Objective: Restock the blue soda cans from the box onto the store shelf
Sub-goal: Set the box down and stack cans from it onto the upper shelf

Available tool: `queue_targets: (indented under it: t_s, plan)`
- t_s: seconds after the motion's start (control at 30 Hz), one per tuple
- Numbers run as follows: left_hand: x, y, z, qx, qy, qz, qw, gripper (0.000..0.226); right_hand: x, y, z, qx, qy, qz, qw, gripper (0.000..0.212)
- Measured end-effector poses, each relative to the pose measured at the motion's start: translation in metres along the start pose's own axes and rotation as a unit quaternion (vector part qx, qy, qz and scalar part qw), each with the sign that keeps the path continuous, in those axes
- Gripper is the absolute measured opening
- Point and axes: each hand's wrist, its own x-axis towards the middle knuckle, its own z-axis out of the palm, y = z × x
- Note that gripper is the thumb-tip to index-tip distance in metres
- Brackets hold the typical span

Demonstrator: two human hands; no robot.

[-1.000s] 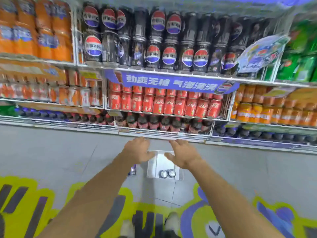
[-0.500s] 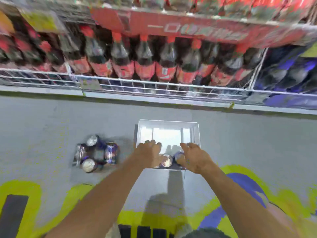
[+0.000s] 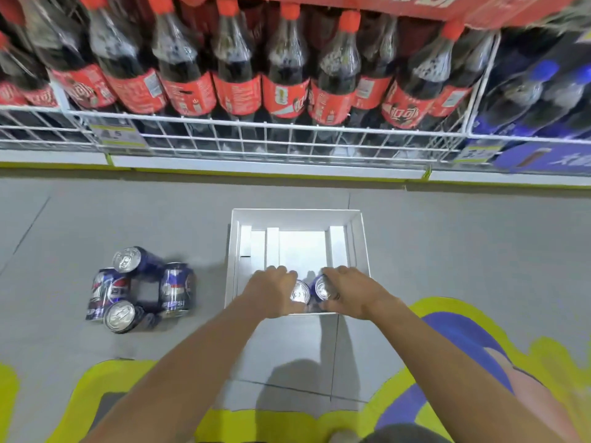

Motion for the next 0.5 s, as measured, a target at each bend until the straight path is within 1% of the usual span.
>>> queue_targets:
  t_s: [0.03, 0.07, 0.1, 0.17, 0.2, 0.23, 0.3, 0.37, 0.4, 0.5]
  plan:
    - [0.003, 0.002, -0.005, -0.005, -0.027, -0.010, 1.000, 0.084, 0.003, 0.003, 0.003, -0.001, 0.005, -0.006, 1.000, 0.059]
    - [0.006, 0.001, -0.010, -0.005, -0.064, -0.031, 0.997, 0.083, 0.007, 0.005, 0.006, 0.002, 0.008, -0.013, 1.000, 0.059]
    - [0.009, 0.000, -0.014, -0.008, -0.092, -0.046, 0.995, 0.076, 0.010, 0.007, 0.008, 0.005, 0.010, -0.020, 1.000, 0.060]
    - [0.018, -0.004, -0.020, -0.041, -0.122, -0.064, 0.990, 0.057, 0.017, 0.011, 0.009, 0.014, 0.021, -0.026, 0.999, 0.060]
    - [0.023, -0.007, -0.022, -0.064, -0.117, -0.069, 0.989, 0.052, 0.021, 0.012, 0.010, 0.023, 0.035, -0.025, 0.999, 0.060]
    - [0.027, -0.010, -0.025, -0.091, -0.093, -0.080, 0.988, 0.051, 0.025, 0.013, 0.011, 0.036, 0.052, -0.021, 0.998, 0.062]
    - [0.033, -0.019, -0.027, -0.159, -0.027, -0.125, 0.979, 0.048, 0.030, 0.012, 0.015, 0.078, 0.094, -0.001, 0.993, 0.066]
    - [0.034, -0.024, -0.025, -0.242, 0.007, -0.167, 0.956, 0.050, 0.035, 0.011, 0.021, 0.123, 0.132, 0.024, 0.983, 0.071]
    - [0.033, -0.023, -0.022, -0.280, 0.014, -0.174, 0.944, 0.050, 0.036, 0.010, 0.023, 0.145, 0.143, 0.033, 0.978, 0.072]
    - [0.032, -0.018, -0.006, -0.353, 0.056, -0.196, 0.913, 0.056, 0.042, 0.011, 0.030, 0.216, 0.168, 0.049, 0.960, 0.064]
